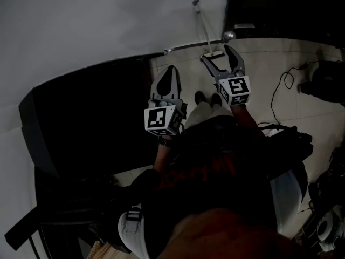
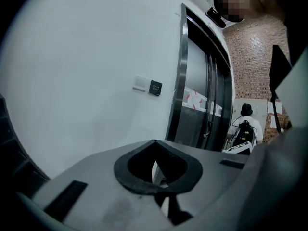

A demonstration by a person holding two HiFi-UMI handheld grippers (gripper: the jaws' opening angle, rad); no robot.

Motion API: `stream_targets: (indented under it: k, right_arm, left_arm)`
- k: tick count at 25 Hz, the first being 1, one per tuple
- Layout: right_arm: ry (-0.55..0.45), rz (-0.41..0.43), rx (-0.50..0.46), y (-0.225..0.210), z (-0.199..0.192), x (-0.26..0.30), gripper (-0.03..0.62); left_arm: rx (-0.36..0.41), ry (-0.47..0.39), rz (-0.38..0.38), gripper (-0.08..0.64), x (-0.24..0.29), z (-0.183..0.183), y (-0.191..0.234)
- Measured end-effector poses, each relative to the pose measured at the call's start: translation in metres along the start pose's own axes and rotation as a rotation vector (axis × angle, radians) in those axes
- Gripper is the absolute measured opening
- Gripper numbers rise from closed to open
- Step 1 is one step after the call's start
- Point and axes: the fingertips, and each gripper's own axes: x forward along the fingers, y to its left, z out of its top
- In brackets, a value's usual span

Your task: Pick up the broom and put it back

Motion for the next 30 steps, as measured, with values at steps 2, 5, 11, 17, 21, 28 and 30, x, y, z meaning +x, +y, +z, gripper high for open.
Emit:
stream_targets:
  k: [2, 5, 11, 17, 21, 28, 30]
  right_arm:
    - [0.032, -0.012, 0.012, -0.008, -0.023, 0.021, 0.365]
    - [0.09, -0.029, -0.003, -0.02, -0.056, 0.05, 0.364]
    - [0.212, -0.087, -0.034, -0.049, -0.129, 0.108, 0.35]
    - [0.344, -0.1, -0.096, -0.077, -0.204, 0.178, 0.336]
    - [0.395, -0.132, -0.089, -0.098, -0.233, 0.231, 0.314]
    - [0.561, -0.164, -0.14, -0.146, -0.3, 0.303, 0.304]
    - [0.615, -0.172, -0.144, -0.157, -0.324, 0.314, 0.301]
  left_arm:
    - [-0.009, 0.03, 0.006, 0.005, 0.007, -0.01, 0.01]
    - [-0.016, 0.063, 0.01, 0.005, 0.014, -0.023, 0.021]
    - [-0.045, 0.14, -0.004, 0.005, 0.02, -0.053, 0.034]
    - [-0.104, 0.221, -0.02, 0.005, 0.021, -0.088, 0.05]
    - [-0.115, 0.226, -0.009, 0.005, 0.023, -0.099, 0.073]
    - [-0.09, 0.223, 0.102, 0.005, 0.014, -0.12, 0.112]
    - [-0.096, 0.235, 0.124, 0.005, 0.013, -0.126, 0.117]
